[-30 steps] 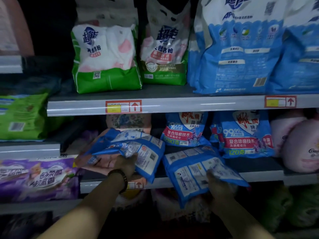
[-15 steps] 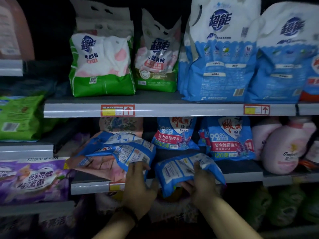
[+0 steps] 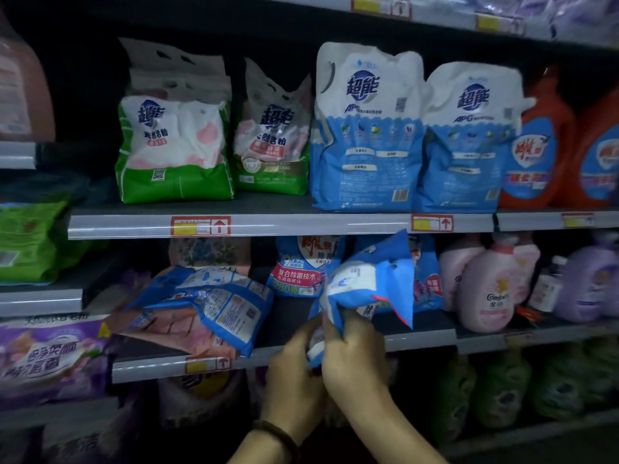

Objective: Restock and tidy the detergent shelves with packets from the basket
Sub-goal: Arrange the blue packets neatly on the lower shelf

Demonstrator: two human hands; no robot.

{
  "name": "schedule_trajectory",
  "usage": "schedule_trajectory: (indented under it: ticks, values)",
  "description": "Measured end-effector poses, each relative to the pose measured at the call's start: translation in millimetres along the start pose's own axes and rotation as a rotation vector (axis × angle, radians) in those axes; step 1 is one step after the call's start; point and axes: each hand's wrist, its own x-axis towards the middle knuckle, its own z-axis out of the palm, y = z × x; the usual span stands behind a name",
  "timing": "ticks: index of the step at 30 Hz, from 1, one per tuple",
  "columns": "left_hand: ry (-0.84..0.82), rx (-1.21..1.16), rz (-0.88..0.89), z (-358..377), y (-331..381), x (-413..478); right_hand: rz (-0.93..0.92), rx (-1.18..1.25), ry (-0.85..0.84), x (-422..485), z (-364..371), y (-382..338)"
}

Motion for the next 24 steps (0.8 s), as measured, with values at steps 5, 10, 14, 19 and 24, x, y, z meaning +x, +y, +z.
schedule_trajectory:
  ticks: [5, 10, 14, 19, 24]
  values:
    - [0.007, -0.246, -0.084, -11.7, -0.9, -17.7, -0.153, 0.139, -0.16, -18.6, -38.5, 5.0]
    - [-0.031, -0.534, -0.232, -29.7, -4.7, -38.3, 0.084, 0.265, 0.068, 14.2, -70.2, 55.6]
    - [-0.055, -0.682, -0.331, -43.9, -14.3, -50.4, 0.406, 0.453, -0.2, 29.0, -58.3, 85.6]
    - [-0.221, -0.788, -0.362, -64.6, -22.3, -59.4, 0.67, 0.701, -0.568, 7.4, -34.9, 77.3]
    - [-0.161, -0.807, -0.436, -72.1, -23.8, -55.2, 0.709, 0.99, -0.557, 4.6, -22.8, 65.6]
